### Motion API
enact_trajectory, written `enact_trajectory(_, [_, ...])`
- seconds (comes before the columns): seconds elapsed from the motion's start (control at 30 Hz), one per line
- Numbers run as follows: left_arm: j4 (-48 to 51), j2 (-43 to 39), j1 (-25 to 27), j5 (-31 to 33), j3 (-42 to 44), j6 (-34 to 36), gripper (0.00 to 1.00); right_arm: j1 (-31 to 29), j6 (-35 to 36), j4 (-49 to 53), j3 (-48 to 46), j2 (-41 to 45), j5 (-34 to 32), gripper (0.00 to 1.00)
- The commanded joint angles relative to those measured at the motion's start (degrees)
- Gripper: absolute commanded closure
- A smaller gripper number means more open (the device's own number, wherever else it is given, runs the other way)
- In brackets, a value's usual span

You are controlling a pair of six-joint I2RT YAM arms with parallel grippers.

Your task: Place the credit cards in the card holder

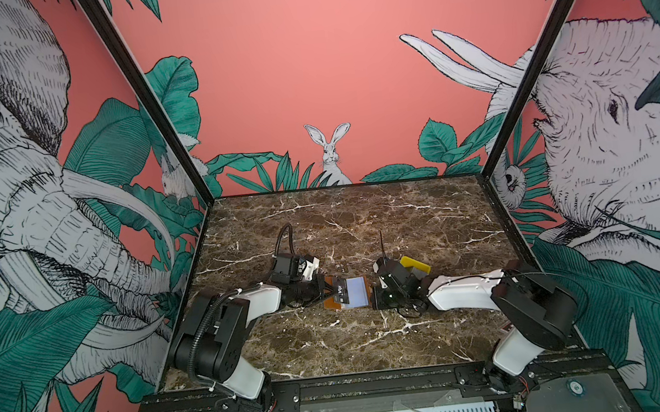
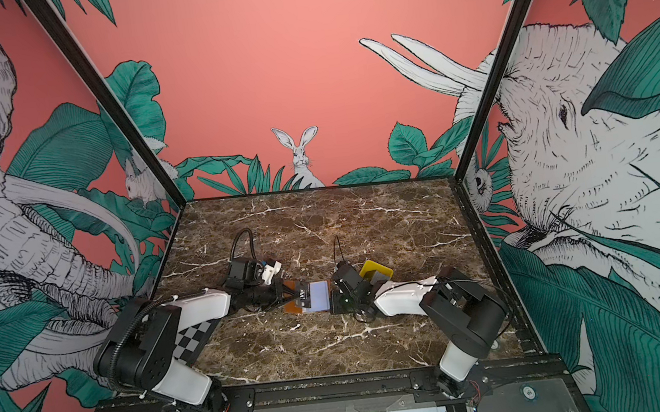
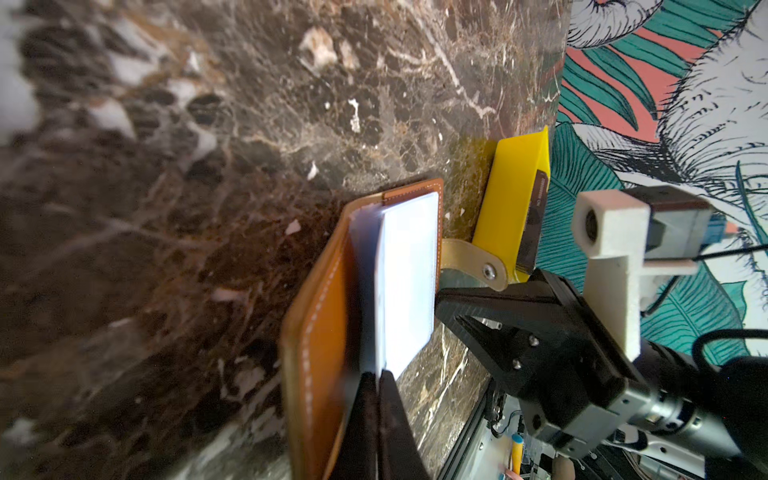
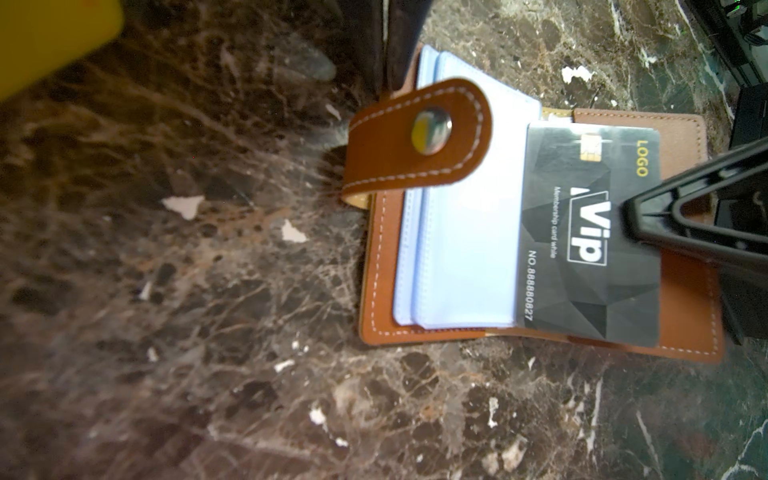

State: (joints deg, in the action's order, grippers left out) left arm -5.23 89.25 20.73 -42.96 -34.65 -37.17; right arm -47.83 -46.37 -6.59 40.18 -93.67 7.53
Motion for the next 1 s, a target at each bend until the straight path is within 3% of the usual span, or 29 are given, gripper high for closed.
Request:
enact_trajectory(0.0, [3.23,-2.39,-1.04,-0.15,0.82,1.93,0.97,-0.35,0.77,3.16,0.16,-1.65,-2.08,0.93])
enact_trajectory(0.2, [3.47,-2.35,-1.51,-0.24,0.81,1.74,0.97,-0.42,1.05,3.41,0.24,-1.81,-2.48,0.93])
enact_trajectory(0.47, [-4.84,-0.92,-1.46,-3.13,3.36,-3.03,0.97,-0.50,1.19,3.51,0.51,-2.20,-2.52,0.94])
enact_trajectory(0.97, [-7.33,1.11,-1.40,-3.71,3.89,-3.52,0.96,-0.55,1.28,3.63,0.59,-2.22,-2.80,0.94])
